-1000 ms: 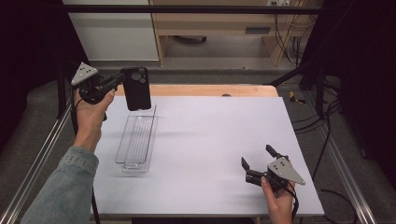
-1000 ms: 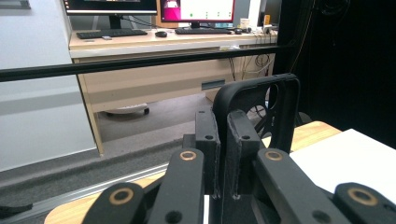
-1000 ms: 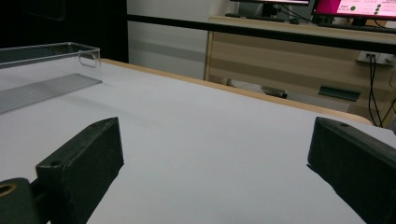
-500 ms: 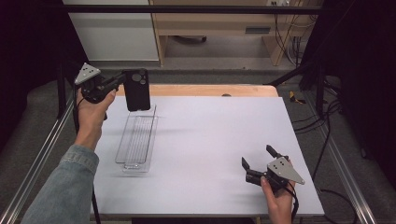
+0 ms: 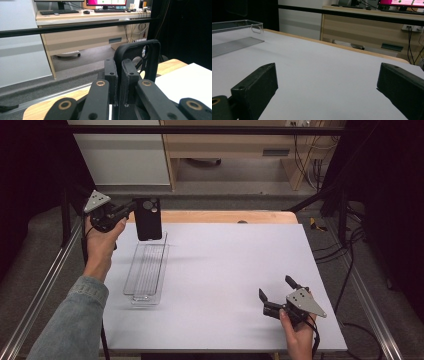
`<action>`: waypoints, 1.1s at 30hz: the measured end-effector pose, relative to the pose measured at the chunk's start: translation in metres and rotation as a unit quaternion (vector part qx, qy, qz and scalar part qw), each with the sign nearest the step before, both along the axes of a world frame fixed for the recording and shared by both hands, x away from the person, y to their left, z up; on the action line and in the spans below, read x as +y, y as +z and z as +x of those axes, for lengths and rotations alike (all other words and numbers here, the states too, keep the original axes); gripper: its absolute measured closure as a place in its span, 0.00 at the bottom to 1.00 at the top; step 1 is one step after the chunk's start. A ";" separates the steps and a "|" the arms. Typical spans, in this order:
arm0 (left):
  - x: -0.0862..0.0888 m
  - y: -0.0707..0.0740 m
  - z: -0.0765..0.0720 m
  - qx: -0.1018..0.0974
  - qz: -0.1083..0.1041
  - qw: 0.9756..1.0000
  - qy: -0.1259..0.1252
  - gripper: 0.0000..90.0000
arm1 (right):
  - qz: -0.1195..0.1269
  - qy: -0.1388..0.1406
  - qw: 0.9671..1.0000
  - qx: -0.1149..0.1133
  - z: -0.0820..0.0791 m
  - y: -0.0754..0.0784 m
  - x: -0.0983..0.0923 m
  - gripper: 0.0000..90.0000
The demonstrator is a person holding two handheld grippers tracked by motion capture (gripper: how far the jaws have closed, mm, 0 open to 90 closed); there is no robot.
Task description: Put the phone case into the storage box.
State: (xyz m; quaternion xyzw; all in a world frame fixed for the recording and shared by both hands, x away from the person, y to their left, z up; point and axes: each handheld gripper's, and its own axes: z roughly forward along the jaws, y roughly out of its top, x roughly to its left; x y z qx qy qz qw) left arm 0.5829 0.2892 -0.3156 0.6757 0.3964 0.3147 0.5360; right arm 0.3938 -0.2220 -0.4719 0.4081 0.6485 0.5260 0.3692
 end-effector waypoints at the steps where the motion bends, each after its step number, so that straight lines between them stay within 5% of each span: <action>1: -0.001 -0.001 0.001 0.002 0.004 1.000 -0.001 0.93 | 0.000 0.000 1.000 0.000 0.000 0.000 0.000 0.04; 3: -0.004 -0.003 0.002 0.004 0.019 1.000 -0.004 0.93 | -0.001 -0.001 1.000 0.000 0.000 0.000 0.000 0.04; 33: -0.006 -0.023 0.009 0.007 0.025 1.000 0.001 0.93 | -0.001 0.000 1.000 -0.001 0.000 0.000 0.000 0.04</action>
